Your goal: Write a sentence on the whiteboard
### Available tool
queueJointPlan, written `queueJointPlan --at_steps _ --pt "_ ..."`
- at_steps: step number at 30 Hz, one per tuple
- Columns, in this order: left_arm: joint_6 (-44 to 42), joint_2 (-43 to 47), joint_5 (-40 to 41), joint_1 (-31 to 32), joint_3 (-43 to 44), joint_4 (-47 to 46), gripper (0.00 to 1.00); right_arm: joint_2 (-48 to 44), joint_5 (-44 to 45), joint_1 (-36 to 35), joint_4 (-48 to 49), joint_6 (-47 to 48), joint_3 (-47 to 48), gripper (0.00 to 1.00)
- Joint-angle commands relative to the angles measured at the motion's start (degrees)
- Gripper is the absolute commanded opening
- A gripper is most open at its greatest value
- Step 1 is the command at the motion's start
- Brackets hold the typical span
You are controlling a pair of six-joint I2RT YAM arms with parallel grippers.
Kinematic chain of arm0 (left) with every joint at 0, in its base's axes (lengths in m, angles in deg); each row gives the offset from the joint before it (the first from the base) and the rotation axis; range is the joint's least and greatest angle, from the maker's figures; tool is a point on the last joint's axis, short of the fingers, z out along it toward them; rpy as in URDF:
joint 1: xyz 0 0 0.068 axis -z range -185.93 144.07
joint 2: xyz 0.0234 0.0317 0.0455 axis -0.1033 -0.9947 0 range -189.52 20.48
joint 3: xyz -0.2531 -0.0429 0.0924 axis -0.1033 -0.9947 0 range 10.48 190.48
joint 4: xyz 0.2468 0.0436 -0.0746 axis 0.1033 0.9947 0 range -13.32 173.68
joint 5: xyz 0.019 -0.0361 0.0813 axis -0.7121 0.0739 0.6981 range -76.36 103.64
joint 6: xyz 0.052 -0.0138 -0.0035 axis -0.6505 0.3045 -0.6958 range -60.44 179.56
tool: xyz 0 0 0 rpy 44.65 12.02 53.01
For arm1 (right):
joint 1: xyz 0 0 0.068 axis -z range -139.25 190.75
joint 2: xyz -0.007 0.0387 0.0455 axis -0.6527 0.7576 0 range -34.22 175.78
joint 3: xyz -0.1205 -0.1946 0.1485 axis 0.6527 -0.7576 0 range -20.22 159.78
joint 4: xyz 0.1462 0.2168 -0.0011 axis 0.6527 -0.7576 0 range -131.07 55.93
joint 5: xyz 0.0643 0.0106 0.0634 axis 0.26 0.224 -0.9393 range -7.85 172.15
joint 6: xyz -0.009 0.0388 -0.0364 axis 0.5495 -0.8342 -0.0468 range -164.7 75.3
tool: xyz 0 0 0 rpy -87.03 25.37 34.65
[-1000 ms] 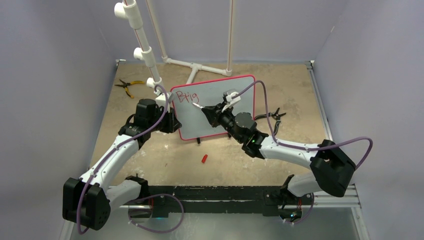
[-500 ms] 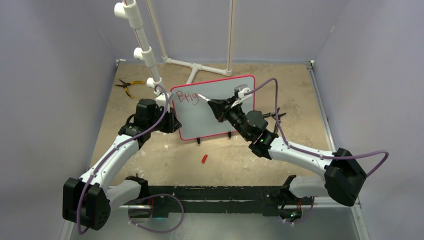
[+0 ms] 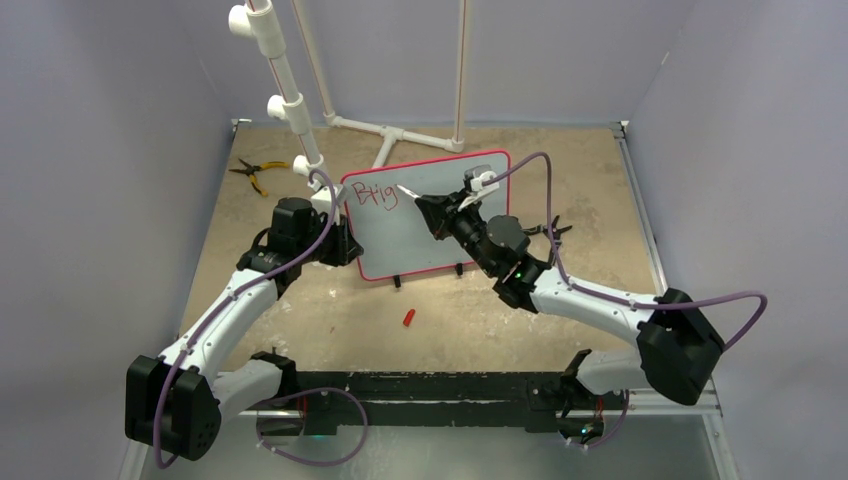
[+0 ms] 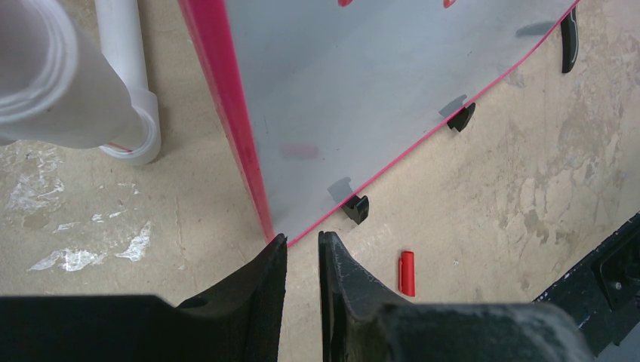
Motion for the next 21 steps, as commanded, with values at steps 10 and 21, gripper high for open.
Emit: queueJointPlan --at_steps 10,21 --pt "0.0 -0.1 0.1 -0.3 0.2 -1.6 0.2 2.0 1.0 1.2 2.4 1.8 4.9 0.0" --pt "0.0 0.0 -0.1 -0.3 0.2 -1.7 0.21 1.7 0.5 1.3 -0.1 0.7 2.2 0.0"
